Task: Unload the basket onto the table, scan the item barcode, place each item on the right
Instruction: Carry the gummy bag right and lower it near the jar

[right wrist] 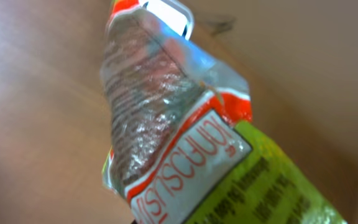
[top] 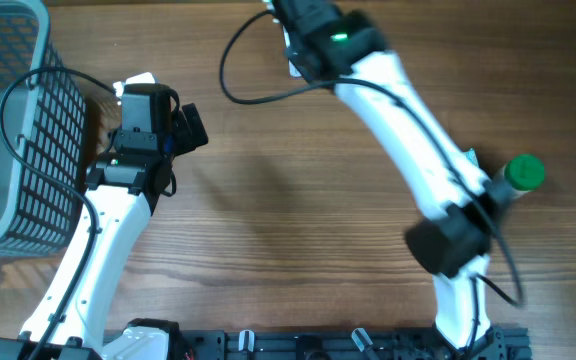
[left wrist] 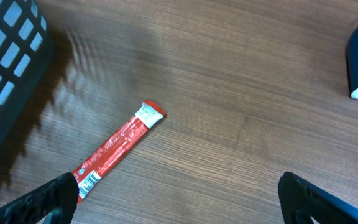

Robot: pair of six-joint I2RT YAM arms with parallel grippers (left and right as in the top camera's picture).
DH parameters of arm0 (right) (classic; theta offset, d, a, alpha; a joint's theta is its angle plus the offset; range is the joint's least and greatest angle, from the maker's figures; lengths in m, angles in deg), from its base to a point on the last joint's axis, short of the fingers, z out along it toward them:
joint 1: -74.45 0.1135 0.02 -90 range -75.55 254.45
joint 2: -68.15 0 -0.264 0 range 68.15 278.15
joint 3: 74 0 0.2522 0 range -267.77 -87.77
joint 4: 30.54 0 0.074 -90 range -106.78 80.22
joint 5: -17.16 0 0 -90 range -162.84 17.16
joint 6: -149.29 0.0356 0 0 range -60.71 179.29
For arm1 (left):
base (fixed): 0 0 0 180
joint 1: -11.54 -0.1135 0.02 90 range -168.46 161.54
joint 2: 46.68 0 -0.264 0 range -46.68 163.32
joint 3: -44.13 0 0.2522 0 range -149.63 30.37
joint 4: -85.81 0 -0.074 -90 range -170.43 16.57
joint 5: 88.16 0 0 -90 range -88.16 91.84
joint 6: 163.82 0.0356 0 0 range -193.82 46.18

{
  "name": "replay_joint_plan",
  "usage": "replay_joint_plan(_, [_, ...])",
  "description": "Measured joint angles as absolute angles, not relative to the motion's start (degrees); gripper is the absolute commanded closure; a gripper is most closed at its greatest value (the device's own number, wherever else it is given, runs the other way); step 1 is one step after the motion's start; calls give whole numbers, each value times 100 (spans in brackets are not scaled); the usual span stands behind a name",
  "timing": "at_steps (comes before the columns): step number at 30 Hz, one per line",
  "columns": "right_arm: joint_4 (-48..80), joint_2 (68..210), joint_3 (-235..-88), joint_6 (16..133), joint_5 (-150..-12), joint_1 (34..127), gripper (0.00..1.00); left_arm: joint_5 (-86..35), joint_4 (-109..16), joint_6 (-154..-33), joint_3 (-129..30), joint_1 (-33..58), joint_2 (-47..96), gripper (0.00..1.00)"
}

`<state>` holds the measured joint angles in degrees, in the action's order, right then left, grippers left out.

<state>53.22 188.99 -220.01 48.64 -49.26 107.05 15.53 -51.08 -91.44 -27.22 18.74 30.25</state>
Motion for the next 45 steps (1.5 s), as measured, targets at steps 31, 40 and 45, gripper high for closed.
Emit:
replay_joint_plan(31, [6091, 18733, -18218, 6820, -5753, 9289, 33, 1553, -5104, -9144, -2722, 1874, 3025, 0])
replay_joint_plan(40, [5634, 18733, -18657, 6636, -6636, 9306, 88, 1553, -5104, -9144, -2722, 1874, 3025, 0])
replay_joint_plan(45, [4828, 18733, -18600, 6844, -7704, 9381, 88, 1553, -5106, -9144, -2722, 1874, 3025, 0])
